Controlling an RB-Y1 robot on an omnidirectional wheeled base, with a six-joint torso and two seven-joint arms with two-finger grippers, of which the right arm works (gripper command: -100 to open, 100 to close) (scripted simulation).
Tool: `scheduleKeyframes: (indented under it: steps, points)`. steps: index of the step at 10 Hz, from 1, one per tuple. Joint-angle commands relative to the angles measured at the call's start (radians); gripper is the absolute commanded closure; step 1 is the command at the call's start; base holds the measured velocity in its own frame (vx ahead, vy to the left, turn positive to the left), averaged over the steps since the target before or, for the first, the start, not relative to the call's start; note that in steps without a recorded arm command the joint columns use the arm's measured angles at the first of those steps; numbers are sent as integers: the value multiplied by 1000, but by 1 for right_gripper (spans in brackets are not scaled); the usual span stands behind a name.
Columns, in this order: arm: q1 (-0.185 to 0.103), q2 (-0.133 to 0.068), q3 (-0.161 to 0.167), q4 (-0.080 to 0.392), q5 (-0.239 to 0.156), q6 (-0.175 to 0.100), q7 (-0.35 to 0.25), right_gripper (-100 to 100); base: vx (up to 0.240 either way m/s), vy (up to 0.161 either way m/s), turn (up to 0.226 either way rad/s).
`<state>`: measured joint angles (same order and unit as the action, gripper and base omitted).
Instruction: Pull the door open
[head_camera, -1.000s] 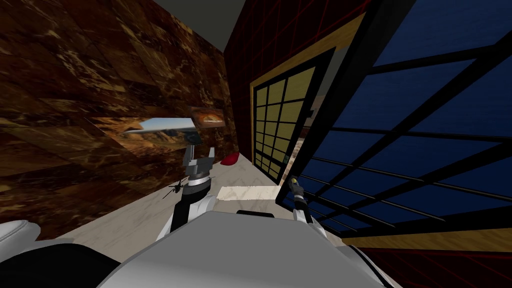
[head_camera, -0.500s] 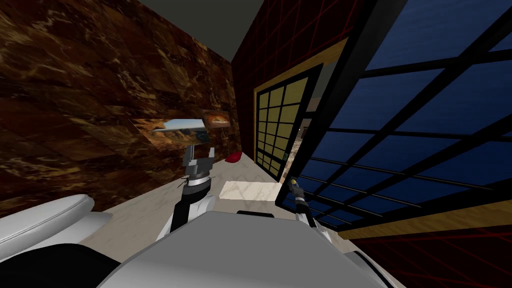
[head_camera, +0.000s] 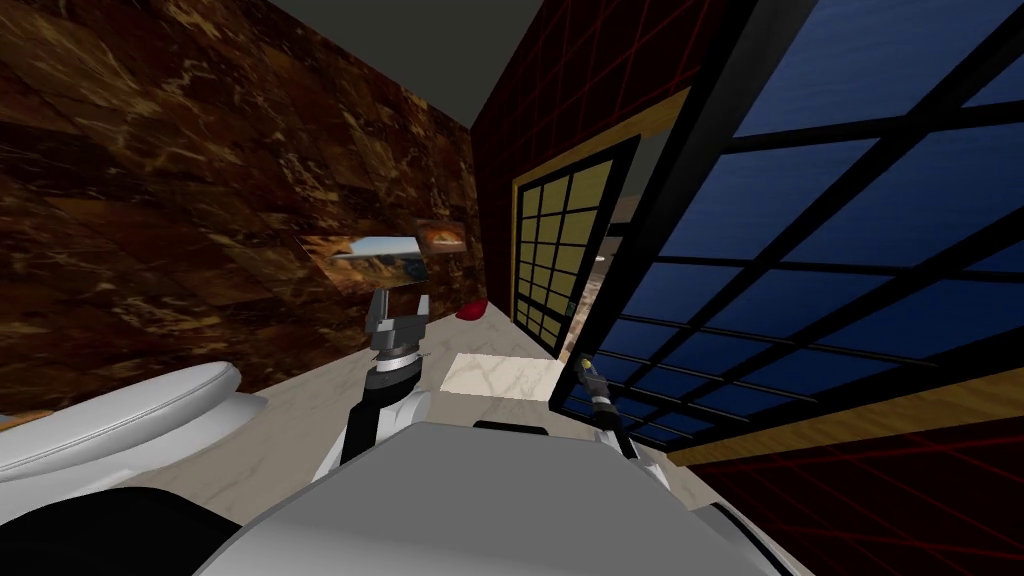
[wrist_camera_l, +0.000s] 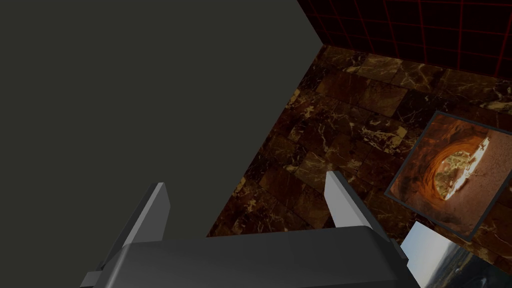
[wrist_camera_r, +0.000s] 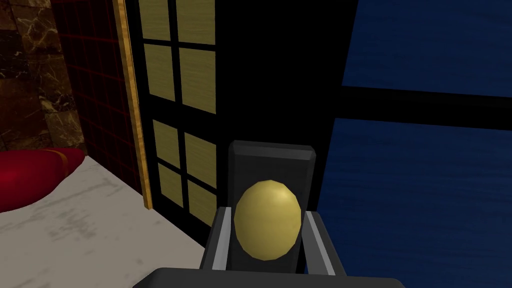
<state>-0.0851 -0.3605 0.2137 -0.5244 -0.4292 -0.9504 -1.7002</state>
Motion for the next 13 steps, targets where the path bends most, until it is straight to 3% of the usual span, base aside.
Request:
scheduleKeyframes:
  steps: [1,5,6,13]
  points:
    - [13,-12,22,-8,13,-11,-22,100,-181,-38,60]
    - [31,-45,77,-16,44,-44,-80,100,-232,-46,63]
    - [28,-41,69,-19,40,-35,-68,100,-105,-14,12]
    - [82,-102,152,-28,93,-126,-157,100,-181,-55,74]
